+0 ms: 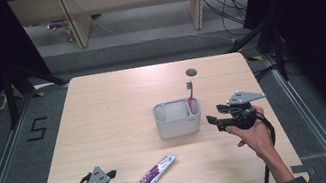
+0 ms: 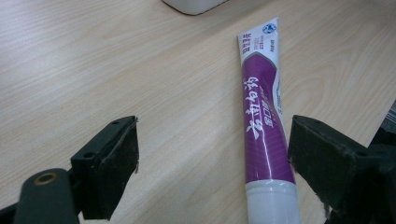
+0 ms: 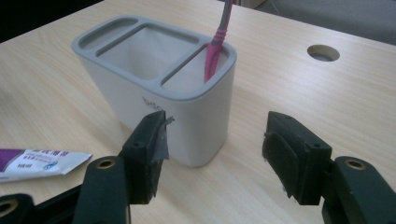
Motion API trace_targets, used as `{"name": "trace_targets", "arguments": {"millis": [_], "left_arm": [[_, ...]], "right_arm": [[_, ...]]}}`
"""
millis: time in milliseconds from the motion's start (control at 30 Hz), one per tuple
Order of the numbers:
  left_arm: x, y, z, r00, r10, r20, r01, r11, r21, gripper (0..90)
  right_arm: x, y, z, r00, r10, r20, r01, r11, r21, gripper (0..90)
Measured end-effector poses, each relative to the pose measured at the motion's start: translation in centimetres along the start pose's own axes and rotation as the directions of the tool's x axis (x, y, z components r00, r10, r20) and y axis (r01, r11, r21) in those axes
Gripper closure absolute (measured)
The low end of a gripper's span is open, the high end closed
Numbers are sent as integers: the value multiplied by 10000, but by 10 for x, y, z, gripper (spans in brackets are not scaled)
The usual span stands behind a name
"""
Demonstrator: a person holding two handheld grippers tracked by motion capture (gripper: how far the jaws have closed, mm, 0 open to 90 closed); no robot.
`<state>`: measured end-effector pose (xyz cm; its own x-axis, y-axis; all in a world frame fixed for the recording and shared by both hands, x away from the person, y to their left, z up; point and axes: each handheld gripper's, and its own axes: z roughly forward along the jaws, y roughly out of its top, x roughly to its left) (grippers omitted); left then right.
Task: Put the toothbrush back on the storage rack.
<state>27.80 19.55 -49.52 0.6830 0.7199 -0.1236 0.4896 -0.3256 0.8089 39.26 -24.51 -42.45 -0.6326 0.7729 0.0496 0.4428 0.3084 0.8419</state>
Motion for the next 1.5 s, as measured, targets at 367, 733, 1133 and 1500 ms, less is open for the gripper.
{"name": "trace_targets", "arguments": {"millis": [367,733,1133,1500], "left_arm": [[0,0,0,10000,32,61,-31,10000,-40,160],[0,0,0,10000,-3,99,4,9999,-133,160],[1,0,-1,9999,51,90,-50,9999,-129,160],[0,-1,-2,9999,75,75,-75,10000,-47,160]], "right_arm": [[8,-14,-6,9993,351,-126,-346,9987,367,400],[15,-18,-10,9993,237,-281,-229,9992,314,392],[20,-31,-10,9992,117,-379,-92,9979,638,371],[24,-49,-12,9990,227,-390,-191,9957,903,366]]}}
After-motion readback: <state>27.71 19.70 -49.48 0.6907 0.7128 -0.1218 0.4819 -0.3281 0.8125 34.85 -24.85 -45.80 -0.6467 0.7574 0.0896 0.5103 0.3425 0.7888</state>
